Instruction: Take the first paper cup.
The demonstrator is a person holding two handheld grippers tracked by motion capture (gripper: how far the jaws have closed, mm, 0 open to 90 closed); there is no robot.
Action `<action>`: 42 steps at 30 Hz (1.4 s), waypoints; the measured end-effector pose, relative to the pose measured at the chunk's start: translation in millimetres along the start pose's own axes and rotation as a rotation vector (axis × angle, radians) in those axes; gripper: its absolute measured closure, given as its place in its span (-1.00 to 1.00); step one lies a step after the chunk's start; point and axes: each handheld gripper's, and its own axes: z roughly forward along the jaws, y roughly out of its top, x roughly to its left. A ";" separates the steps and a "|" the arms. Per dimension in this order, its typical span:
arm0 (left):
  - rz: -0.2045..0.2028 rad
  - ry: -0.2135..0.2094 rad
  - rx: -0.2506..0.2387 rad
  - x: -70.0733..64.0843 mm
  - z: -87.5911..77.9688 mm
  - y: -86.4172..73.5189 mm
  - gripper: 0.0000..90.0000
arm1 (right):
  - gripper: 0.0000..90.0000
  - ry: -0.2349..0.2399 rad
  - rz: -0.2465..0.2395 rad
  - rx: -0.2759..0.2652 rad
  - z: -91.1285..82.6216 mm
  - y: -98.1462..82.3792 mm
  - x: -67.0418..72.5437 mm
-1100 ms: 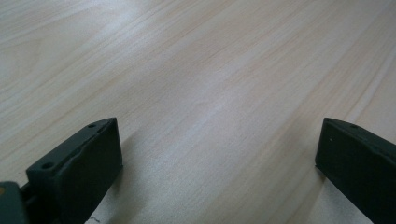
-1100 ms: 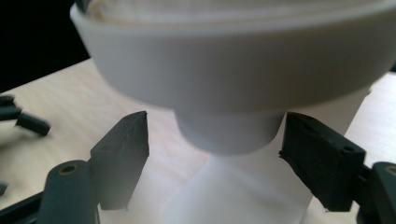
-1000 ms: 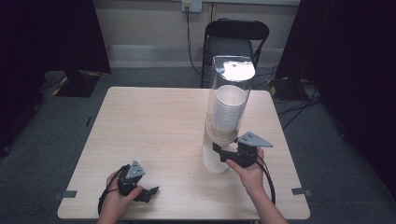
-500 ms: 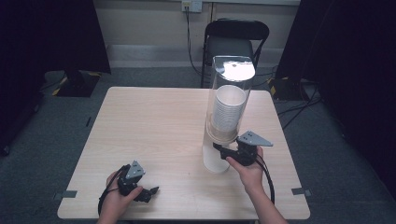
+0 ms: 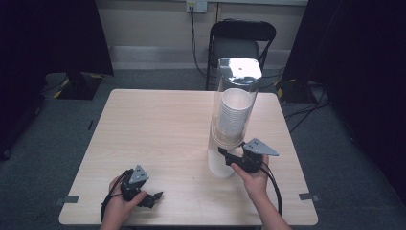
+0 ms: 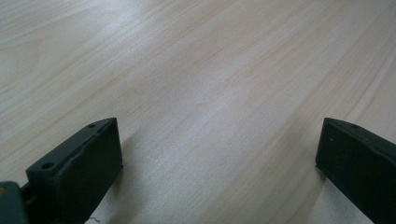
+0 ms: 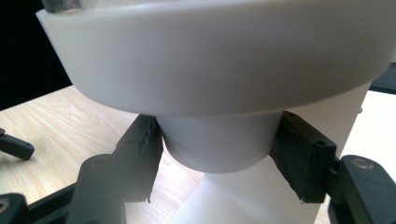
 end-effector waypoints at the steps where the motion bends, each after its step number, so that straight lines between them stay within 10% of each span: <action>1: -0.001 0.000 0.000 0.0 0.0 0.0 -1.00 | -0.19 0.005 -0.001 -0.001 0.4 -0.3 -1.2; 15: 0.000 0.000 0.000 0.0 0.0 -0.1 -1.00 | -0.14 0.017 0.006 0.002 2.2 -7.0 -2.2; 16: -0.003 0.000 -0.002 -0.1 0.2 -0.1 -1.00 | 1.00 0.078 -0.005 0.128 4.5 -16.9 -5.1; 19: 0.000 0.005 0.002 -0.8 -0.6 -0.1 -0.99 | 1.00 0.048 -0.057 0.266 10.4 -51.7 -9.0; 20: -0.001 0.001 0.001 -1.1 0.0 0.0 -1.00 | 0.78 0.063 -0.025 0.091 3.3 -47.7 -7.1; 21: -0.001 0.001 0.001 -1.1 0.0 0.0 -1.00 | 0.66 0.028 -0.085 0.133 2.8 -42.6 -3.6; 28: -0.005 -0.002 0.000 -0.6 0.7 0.6 -1.00 | -0.33 -0.025 -0.017 0.078 -15.7 -22.0 -11.3; 42: -0.005 -0.001 -0.001 -0.7 0.7 0.5 -1.00 | -0.52 -0.031 0.012 -0.057 -1.5 4.1 -3.3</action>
